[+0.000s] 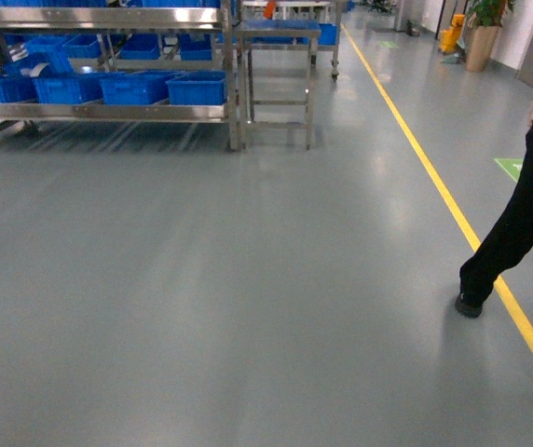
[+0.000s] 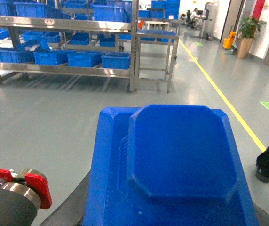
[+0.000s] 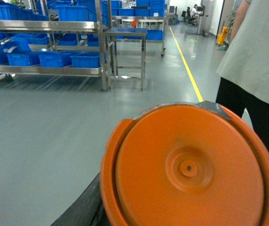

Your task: Sort blue parts and orange caps into right shelf containers

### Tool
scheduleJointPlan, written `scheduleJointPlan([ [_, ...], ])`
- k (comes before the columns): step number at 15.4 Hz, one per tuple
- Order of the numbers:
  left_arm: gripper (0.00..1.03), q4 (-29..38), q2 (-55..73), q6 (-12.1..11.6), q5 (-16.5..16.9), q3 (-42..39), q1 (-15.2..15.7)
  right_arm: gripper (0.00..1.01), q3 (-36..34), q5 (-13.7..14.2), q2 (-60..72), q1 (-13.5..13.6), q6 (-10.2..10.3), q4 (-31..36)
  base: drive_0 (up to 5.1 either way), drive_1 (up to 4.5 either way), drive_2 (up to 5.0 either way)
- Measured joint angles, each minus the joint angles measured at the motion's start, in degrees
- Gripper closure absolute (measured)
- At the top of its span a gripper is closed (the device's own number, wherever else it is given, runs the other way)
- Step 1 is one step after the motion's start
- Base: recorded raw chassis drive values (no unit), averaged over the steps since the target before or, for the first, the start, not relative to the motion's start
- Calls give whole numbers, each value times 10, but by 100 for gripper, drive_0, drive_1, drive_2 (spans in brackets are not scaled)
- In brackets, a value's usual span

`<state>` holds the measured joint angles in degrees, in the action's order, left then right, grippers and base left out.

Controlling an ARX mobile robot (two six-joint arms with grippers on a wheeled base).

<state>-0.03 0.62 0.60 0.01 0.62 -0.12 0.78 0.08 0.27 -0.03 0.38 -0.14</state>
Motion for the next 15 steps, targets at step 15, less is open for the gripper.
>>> scheduleJointPlan([
  [15, 61, -5, 0, 0, -1, 0, 1, 57, 0, -1, 0, 0, 0, -3, -32, 402, -465],
])
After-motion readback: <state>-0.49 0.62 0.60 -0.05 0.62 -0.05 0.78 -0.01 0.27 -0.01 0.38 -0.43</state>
